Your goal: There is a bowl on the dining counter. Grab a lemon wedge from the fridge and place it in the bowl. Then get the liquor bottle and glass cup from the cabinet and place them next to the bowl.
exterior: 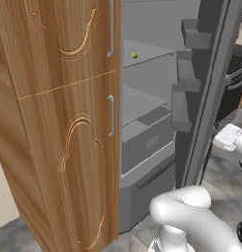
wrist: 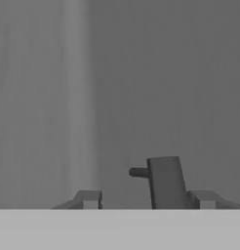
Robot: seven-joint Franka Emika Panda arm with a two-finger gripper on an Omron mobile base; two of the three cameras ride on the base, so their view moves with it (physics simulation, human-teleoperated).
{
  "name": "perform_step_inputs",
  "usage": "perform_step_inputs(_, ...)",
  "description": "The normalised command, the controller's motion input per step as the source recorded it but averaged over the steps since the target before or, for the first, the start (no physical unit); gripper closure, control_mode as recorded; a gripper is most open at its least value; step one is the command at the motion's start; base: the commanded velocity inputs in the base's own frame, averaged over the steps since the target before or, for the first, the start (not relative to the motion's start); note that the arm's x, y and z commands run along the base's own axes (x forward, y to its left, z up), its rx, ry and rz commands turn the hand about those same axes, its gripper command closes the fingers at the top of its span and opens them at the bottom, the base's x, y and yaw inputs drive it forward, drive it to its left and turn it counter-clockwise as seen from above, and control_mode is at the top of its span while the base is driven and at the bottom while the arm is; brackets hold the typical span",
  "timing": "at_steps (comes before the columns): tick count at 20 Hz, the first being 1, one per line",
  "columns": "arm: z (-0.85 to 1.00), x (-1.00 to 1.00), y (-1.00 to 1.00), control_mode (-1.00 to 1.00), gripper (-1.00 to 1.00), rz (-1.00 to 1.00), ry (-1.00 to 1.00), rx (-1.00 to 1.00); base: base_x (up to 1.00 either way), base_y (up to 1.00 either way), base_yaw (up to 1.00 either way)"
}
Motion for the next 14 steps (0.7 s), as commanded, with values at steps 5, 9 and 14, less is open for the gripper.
perform_step_inputs(5,0.58,-0.27,-0.11,-1.0,-1.0,-0.01,-0.08,-0.12,0.0,0.0,0.0)
perform_step_inputs(9,0.46,-0.52,-0.6,-1.0,-1.0,0.04,-0.02,-0.06,0.0,0.0,0.0)
perform_step_inputs(14,0.51,-1.0,-0.61,-1.0,-1.0,0.26,-0.11,0.0,0.0,0.0,0.0)
